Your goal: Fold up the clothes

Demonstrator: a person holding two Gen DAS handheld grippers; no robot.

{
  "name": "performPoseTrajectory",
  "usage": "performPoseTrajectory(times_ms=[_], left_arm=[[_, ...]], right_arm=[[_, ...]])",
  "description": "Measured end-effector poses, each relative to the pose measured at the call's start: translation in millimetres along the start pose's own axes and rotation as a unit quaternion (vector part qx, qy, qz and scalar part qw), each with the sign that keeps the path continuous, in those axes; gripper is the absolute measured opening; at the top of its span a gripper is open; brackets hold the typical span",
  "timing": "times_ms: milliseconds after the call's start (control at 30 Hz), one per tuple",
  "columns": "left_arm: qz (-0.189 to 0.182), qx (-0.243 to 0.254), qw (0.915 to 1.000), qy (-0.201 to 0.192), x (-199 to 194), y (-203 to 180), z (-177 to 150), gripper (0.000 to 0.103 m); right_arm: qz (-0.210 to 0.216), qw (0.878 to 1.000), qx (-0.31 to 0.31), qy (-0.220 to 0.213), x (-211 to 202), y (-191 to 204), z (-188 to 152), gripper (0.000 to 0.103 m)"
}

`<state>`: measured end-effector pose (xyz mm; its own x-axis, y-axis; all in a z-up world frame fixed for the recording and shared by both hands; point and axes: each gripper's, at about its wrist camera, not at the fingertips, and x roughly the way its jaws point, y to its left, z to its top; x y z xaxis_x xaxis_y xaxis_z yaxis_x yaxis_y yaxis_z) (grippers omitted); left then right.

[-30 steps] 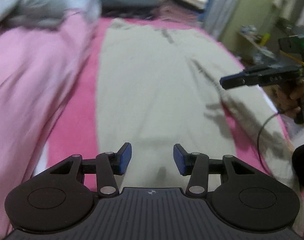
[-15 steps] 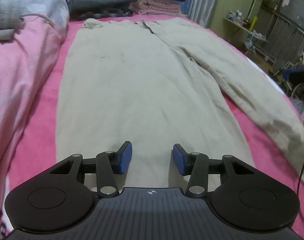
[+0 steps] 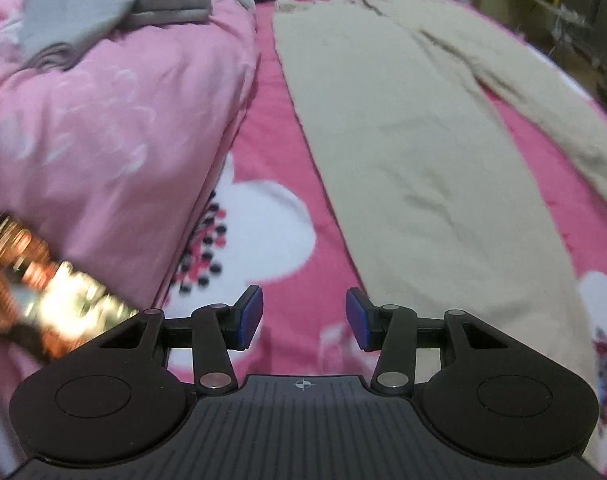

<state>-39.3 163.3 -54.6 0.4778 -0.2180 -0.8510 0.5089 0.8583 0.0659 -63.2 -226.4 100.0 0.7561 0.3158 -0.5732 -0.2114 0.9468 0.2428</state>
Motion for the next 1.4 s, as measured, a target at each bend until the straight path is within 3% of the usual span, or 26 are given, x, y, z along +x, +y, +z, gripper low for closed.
performPoseTrajectory(times_ms=[167,300,400,467,633,867,1033,1133,1200,1267,1400], left_arm=[[-0.038,0.055,0.9976,-0.017,-29.3,-27.6,-27.0,0.046],[-0.098,0.076,0.9918,-0.030,-26.7,-61.4,-55.3,0.046],[-0.131,0.076,0.9884,-0.008,-7.8,-86.3,-76.1,0.045],[-0.146,0.089,0.9852,0.015,2.9,-99.8,-93.4,0.045],[-0.115,0.176,0.9776,0.001,-14.5,-114.2,-136.6,0.046],[-0.102,0.158,0.9811,0.047,-39.0,-101.4,-173.2,0.046],[-0.099,0.092,0.9895,0.051,-40.7,-91.4,-175.2,0.046],[-0.100,0.062,0.9918,0.050,-38.2,-86.1,-171.3,0.046],[-0.104,0.049,0.9920,0.051,-38.0,-83.5,-170.2,0.046],[-0.108,0.036,0.9921,0.052,-37.7,-80.8,-169.0,0.046],[-0.110,0.007,0.9925,0.053,-40.8,-74.5,-166.8,0.046]], right_arm=[[0.040,0.994,-0.072,0.078,13.1,52.0,-11.4,0.019],[0.109,0.978,-0.105,0.147,61.1,94.0,-73.1,0.018],[0.157,0.967,-0.106,0.173,102.1,122.8,-125.1,0.018],[0.161,0.963,-0.110,0.183,123.6,141.1,-161.2,0.018],[0.125,0.953,-0.180,0.207,121.3,150.8,-235.4,0.018],[0.136,0.959,-0.159,0.190,83.2,159.1,-239.8,0.018],[0.152,0.961,-0.141,0.181,65.3,172.2,-245.5,0.018],[0.154,0.948,-0.156,0.230,74.3,190.5,-280.7,0.018],[0.139,0.947,-0.163,0.238,63.7,190.1,-304.6,0.018],[0.135,0.943,-0.131,0.274,48.8,185.0,-309.8,0.018],[0.050,0.938,-0.085,0.333,30.5,176.8,-292.6,0.018]])
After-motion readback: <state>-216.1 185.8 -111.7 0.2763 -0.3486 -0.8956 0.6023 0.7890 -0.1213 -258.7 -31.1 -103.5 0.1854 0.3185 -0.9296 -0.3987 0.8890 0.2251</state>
